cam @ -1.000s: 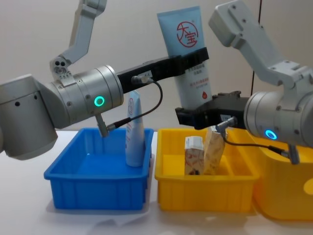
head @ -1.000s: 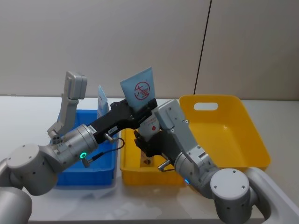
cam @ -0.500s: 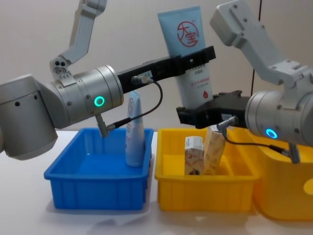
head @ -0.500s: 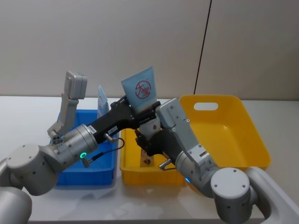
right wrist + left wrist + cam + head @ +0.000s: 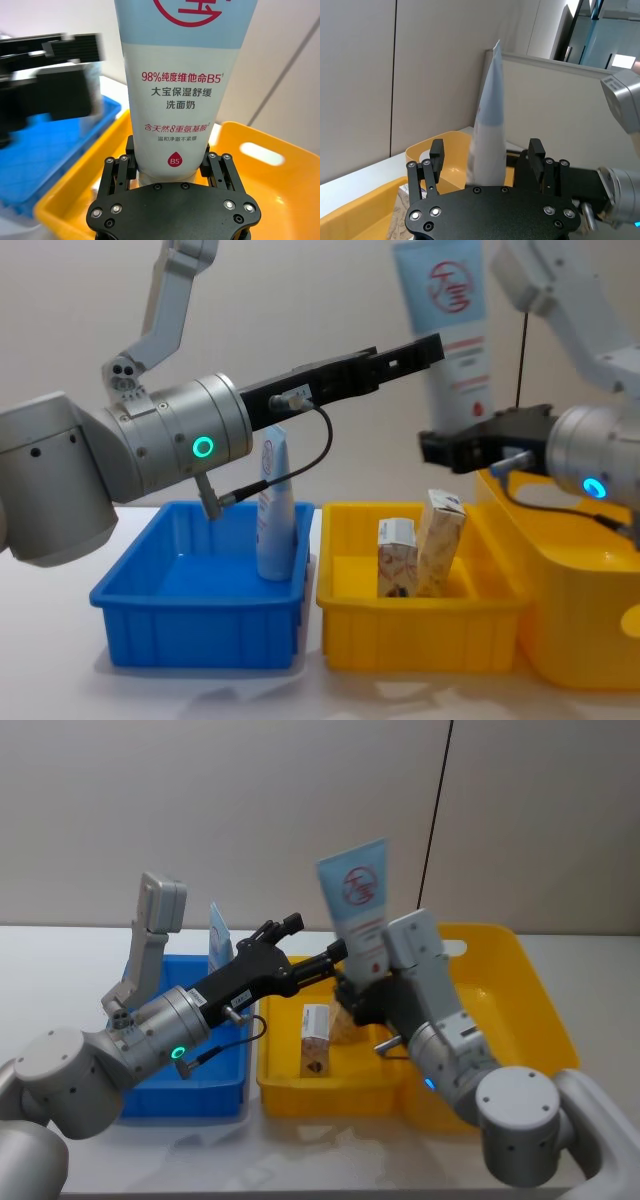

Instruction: Bimanual collaborative sorting of washing and personal care products

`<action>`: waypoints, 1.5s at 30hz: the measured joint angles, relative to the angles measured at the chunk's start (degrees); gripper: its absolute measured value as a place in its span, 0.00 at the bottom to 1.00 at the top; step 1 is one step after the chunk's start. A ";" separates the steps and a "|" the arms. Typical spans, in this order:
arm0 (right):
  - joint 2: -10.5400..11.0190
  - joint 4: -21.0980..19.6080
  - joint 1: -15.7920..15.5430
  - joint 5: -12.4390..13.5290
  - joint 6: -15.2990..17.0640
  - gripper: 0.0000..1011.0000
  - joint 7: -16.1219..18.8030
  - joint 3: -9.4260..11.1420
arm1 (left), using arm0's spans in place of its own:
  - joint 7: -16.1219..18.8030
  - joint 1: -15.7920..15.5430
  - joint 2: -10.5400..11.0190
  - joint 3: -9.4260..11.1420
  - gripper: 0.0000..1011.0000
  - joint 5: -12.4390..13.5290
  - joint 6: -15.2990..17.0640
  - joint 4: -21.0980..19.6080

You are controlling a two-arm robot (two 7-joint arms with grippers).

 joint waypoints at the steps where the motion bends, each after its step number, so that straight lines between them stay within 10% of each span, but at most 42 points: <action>1: -0.01 0.00 -0.01 -0.01 -0.05 0.64 -0.17 0.31 | 0.00 0.00 0.00 0.00 0.99 0.00 0.00 0.00; 15: -0.56 -1.73 -0.50 0.37 1.50 0.64 -6.06 7.17 | 0.00 0.00 0.00 0.00 0.99 0.00 0.00 0.00; 26: -2.33 -5.96 -1.86 2.32 10.09 0.64 -9.80 12.39 | 0.00 0.00 0.00 0.00 0.99 0.00 0.00 0.00; 45: -4.43 -7.38 -3.89 2.79 19.16 0.64 -11.80 13.80 | 0.00 0.00 0.00 0.00 0.99 0.00 0.00 0.00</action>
